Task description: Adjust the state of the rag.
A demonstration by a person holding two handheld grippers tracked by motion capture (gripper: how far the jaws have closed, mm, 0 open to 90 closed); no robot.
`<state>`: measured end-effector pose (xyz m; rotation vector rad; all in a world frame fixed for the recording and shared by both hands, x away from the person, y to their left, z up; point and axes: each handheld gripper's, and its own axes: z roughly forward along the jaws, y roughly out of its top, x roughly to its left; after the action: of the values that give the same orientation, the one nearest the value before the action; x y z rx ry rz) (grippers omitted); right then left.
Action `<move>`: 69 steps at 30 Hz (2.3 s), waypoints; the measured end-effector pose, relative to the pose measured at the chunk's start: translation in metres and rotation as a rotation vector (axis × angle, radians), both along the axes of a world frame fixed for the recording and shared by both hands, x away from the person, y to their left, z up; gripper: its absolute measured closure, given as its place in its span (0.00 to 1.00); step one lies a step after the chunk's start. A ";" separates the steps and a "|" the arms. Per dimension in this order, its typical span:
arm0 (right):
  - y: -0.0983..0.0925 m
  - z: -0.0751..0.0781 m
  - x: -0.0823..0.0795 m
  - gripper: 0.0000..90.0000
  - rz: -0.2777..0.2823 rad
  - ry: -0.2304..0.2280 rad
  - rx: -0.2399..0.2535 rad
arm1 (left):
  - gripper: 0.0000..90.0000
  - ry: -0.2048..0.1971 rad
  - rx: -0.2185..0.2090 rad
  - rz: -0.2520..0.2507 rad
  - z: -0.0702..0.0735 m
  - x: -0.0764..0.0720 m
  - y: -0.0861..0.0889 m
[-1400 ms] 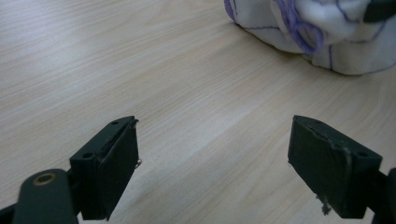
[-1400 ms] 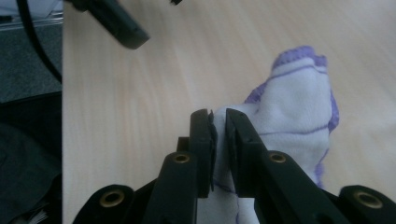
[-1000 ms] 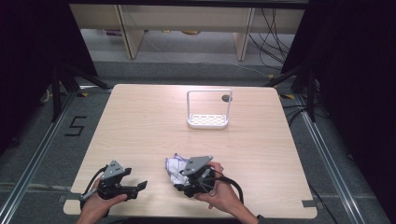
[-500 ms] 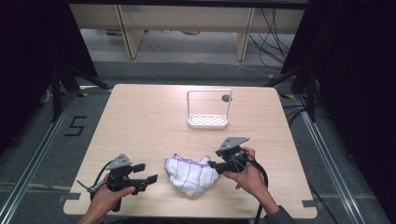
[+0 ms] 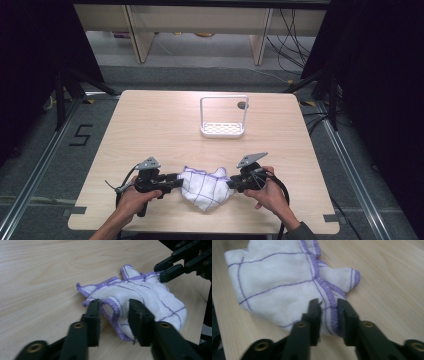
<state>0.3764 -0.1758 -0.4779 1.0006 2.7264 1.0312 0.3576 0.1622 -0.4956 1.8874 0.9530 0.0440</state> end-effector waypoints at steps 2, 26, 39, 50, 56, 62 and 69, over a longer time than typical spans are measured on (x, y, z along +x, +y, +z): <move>-0.002 0.003 -0.002 0.94 0.043 -0.026 0.022 | 0.86 -0.021 0.003 -0.008 0.001 -0.002 -0.002; -0.025 0.166 -0.044 0.96 0.125 -0.333 0.184 | 0.96 -0.276 -0.076 -0.088 0.146 -0.035 0.013; 0.003 0.111 0.053 0.96 0.036 -0.229 0.047 | 0.96 -0.161 0.053 0.046 0.074 0.043 0.010; 0.066 0.026 0.121 0.95 0.017 -0.159 -0.095 | 0.95 -0.105 0.181 0.132 0.019 0.066 0.026; 0.076 0.031 0.128 0.71 -0.068 -0.163 -0.038 | 0.92 -0.072 0.156 0.199 0.009 0.071 0.040; 0.053 0.055 0.093 0.65 -0.038 -0.217 0.010 | 0.60 -0.046 0.188 0.212 0.013 0.061 0.049; 0.007 0.037 0.044 0.65 -0.003 -0.199 -0.029 | 0.50 -0.073 0.139 0.177 0.023 0.007 0.040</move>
<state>0.4208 -0.1684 -0.4405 0.8477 2.5714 1.0272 0.3642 0.2025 -0.4723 1.9091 1.0880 0.2891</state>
